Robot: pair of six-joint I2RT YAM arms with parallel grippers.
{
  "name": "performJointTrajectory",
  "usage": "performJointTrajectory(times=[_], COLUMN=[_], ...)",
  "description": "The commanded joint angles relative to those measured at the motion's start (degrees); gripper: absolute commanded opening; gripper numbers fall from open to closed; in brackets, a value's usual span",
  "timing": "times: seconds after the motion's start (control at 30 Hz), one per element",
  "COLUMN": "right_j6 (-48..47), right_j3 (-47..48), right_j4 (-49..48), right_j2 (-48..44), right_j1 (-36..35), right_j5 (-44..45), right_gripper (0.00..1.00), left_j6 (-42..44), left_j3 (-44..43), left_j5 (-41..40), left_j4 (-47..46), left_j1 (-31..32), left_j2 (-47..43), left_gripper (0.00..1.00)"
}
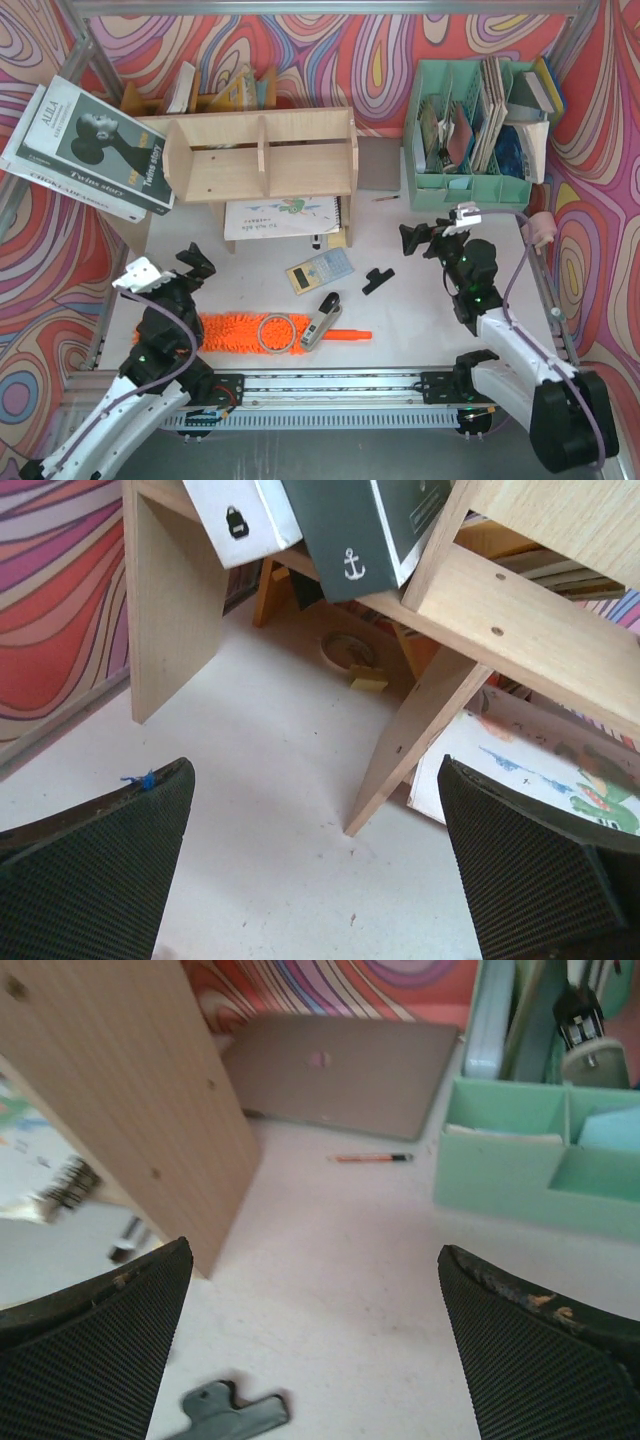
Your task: Dust the bookshelf with a duster
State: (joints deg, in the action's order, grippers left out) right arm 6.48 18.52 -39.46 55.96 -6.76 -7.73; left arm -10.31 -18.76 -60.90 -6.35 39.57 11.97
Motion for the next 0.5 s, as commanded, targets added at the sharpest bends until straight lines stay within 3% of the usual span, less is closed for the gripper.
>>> performJointTrajectory(times=[0.0,0.2,0.3,0.47], right_j6=[7.01,16.99,16.16,15.10], right_j3=[4.56,16.87,18.08,20.59], right_j4=[10.05,30.01,30.52,32.97], right_j2=[-6.20,-6.81,-6.48,-4.43], right_j1=[-0.27,-0.28,-0.28,-0.27], right_j5=[-4.35,2.92,-2.57,-9.85], right_gripper=[0.99,0.99,0.99,0.99], left_j6=[-9.21,-14.26,-18.04,-27.69], left_j3=[-6.60,-16.84,-20.78,-29.00], left_j5=[2.15,6.94,9.82,5.94], left_j4=[20.45,27.81,32.71,45.50], left_j1=[0.28,0.30,0.24,0.26], left_j2=[1.30,9.13,12.13,15.52], left_gripper=[0.98,0.98,0.98,0.99])
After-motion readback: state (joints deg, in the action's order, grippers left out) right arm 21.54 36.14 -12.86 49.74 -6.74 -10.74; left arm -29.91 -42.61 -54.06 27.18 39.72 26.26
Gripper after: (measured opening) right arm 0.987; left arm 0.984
